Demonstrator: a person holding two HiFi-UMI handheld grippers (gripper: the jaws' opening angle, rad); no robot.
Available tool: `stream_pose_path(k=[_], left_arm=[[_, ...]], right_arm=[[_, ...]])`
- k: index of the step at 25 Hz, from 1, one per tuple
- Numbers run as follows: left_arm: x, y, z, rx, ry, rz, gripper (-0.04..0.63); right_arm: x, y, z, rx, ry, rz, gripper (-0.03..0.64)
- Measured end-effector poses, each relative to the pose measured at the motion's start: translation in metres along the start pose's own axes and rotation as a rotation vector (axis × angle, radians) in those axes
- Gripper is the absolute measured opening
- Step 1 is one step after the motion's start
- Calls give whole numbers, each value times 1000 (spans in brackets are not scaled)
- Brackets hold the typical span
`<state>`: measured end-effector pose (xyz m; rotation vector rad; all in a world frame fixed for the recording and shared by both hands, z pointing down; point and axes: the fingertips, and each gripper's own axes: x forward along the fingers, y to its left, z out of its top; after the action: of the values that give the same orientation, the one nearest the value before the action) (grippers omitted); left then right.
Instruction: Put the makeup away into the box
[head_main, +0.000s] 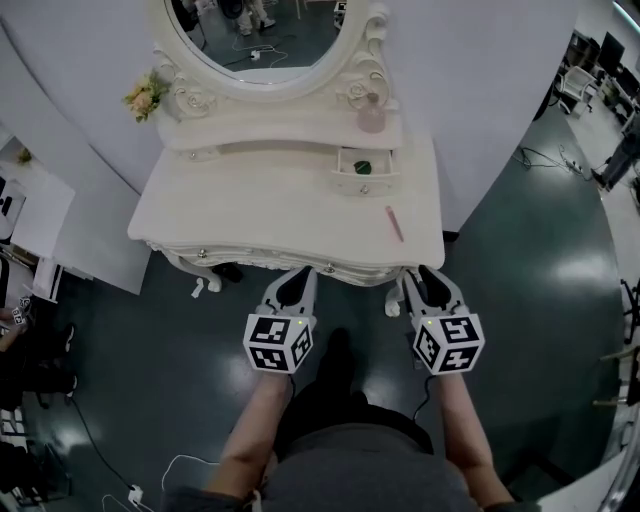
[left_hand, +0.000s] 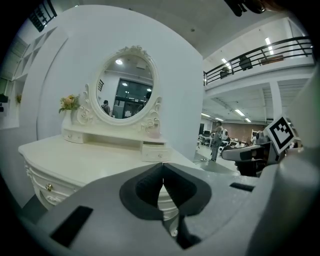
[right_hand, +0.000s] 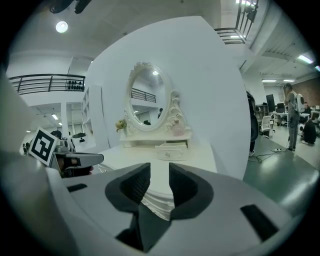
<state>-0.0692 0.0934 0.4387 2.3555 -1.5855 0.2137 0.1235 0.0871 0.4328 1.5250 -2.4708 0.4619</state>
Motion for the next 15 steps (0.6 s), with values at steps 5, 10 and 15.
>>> stream_pose_path(k=[5, 10, 15], left_arm=[[35, 24, 8, -3, 19, -15, 6], [65, 43, 16, 2, 33, -38, 6], [87, 59, 22, -7, 48, -59, 6]], right_arm=[[36, -12, 3, 2, 37, -30, 132], [64, -22, 7, 6, 64, -59, 138], [87, -30, 7, 2, 99, -85, 140]])
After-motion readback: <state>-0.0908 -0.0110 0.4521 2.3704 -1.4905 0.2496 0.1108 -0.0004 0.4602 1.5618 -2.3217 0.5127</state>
